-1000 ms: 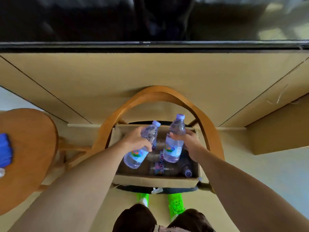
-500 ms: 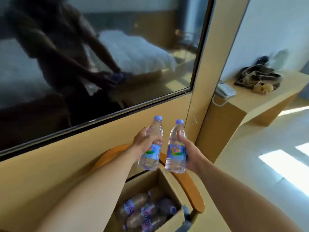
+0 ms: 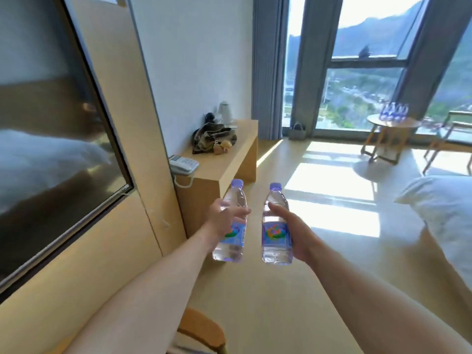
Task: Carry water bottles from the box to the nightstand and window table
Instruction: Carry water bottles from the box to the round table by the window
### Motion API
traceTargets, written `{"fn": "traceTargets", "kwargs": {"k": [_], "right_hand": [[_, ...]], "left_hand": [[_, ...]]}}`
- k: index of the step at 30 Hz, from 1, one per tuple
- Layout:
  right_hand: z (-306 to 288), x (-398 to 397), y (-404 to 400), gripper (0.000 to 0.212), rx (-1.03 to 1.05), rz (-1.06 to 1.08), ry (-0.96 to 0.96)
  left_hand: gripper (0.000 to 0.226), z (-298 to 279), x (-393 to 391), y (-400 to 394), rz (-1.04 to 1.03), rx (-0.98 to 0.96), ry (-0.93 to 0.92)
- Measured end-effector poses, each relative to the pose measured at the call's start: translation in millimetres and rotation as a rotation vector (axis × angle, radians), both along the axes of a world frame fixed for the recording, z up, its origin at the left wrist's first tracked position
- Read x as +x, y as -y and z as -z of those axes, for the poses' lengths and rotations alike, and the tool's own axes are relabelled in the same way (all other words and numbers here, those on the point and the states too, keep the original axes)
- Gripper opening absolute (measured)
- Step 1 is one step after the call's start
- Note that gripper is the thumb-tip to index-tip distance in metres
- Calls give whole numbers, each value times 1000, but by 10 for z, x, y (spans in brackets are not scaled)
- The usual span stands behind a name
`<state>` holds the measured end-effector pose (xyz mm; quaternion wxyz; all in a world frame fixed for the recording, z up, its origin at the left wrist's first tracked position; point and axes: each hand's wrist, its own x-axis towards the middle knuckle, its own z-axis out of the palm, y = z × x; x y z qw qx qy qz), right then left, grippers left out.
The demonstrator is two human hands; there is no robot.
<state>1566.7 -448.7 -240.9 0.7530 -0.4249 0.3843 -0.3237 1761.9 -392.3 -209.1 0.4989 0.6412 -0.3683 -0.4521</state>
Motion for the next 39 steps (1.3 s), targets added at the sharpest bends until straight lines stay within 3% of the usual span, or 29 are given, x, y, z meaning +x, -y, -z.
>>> {"fn": "traceTargets", "kwargs": {"k": [4,12,18,28,39], "right_hand": [[-180,-916,351,46,-35,161,14],[-343,-2703,1073,54,-83,355,-13],[-327,-3617,1533,58,-89,450,7],[-18,-4337,2879,67,-78,583,-21],[-171,-4705,5341,79,-84,654,-15]], "left_hand": [[88,-110,-835,682,98,-29,9],[82,-242,-2590,1843,297,-79,61],[74,-282,-3548,2492,400,-68,54],[75,-57,-4400,3910,514,-47,45],[68,-208,-4820,6630,544,-70,92]]}}
